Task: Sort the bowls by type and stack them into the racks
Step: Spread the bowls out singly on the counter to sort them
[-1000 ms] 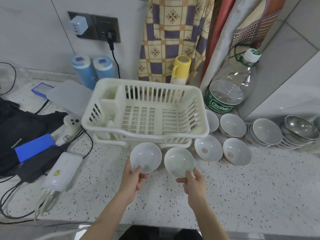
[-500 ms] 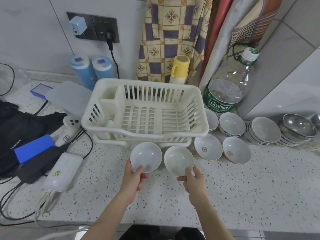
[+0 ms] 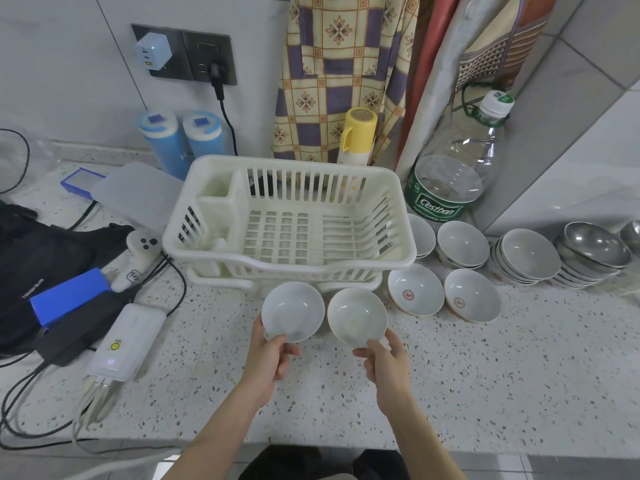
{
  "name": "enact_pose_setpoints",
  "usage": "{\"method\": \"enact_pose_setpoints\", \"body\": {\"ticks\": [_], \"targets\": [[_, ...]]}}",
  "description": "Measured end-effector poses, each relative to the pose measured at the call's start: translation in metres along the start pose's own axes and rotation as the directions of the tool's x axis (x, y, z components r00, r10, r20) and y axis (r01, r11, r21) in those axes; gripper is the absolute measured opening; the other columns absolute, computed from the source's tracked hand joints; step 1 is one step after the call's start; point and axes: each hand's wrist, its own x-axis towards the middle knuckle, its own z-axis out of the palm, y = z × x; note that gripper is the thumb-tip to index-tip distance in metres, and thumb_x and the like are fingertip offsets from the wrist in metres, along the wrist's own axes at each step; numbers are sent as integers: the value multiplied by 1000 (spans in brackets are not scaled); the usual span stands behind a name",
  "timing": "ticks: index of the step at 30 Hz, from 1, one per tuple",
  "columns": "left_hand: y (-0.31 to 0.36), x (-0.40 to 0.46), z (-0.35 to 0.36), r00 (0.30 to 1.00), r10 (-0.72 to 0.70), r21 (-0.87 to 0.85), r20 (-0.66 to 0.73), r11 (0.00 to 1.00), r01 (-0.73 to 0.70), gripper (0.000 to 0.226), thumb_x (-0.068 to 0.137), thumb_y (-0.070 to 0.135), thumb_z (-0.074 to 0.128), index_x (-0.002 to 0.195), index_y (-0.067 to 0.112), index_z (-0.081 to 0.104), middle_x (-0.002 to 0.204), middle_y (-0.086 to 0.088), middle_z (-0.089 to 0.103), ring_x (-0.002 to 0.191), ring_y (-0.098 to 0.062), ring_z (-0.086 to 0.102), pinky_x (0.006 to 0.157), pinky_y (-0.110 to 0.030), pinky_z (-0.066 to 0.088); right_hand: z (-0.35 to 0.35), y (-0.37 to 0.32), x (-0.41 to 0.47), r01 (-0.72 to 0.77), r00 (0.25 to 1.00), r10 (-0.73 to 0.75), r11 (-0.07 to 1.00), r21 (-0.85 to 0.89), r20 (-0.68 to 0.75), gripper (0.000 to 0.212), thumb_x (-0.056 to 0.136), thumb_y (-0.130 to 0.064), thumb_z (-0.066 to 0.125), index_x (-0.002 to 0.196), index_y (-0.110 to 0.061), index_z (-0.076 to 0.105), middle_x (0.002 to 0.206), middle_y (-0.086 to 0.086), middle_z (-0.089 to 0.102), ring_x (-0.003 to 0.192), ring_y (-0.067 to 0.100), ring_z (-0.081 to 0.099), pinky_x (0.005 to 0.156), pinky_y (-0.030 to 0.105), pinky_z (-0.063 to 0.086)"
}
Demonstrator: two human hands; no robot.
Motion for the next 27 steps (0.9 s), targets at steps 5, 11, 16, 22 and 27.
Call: {"method": "enact_pose_setpoints", "body": {"ticks": [5, 11, 16, 22, 27], "targets": [[-2, 1, 0, 1000, -23, 20, 4, 1000, 23, 49, 96, 8, 49, 128, 43, 35, 62, -9, 69, 34, -10, 33, 35, -21, 24, -1, -1, -1, 10, 1000, -10, 1000, -20, 2, 57, 92, -3, 54, 144, -26, 44, 67, 11, 73, 42, 7, 43, 42, 19, 38], [-3, 0, -1, 999, -49, 22, -11, 999, 49, 55, 94, 7, 54, 131, 40, 32, 66, -12, 70, 35, -10, 33, 35, -21, 24, 0, -3, -3, 16, 1000, -16, 999, -30, 3, 57, 93, -3, 54, 144, -26, 44, 64, 10, 72, 41, 6, 42, 41, 19, 37], [-3, 0, 0, 999, -43, 27, -10, 999, 43, 53, 95, 6, 53, 132, 38, 33, 68, -13, 72, 34, -9, 33, 35, -19, 24, 0, -3, -3, 15, 1000, -14, 999, -37, 8, 58, 93, -3, 54, 145, -26, 43, 64, 9, 72, 43, 7, 42, 42, 19, 37], [-3, -1, 0, 999, -47, 32, -5, 998, 47, 55, 95, 7, 53, 133, 40, 31, 69, -13, 72, 35, -9, 34, 34, -20, 25, -2, -3, -2, -1, 1000, 1, 999, -41, 10, 58, 93, -4, 53, 146, -26, 42, 65, 9, 73, 41, 6, 42, 41, 19, 36], [-2, -1, -1, 998, -64, 80, -3, 995, 64, 57, 94, 10, 55, 134, 43, 28, 72, -14, 74, 34, -10, 33, 34, -20, 25, -3, -3, -1, -15, 999, 16, 999, -47, 28, 57, 93, -6, 54, 144, -28, 42, 67, 9, 73, 40, 6, 41, 38, 18, 34]]}}
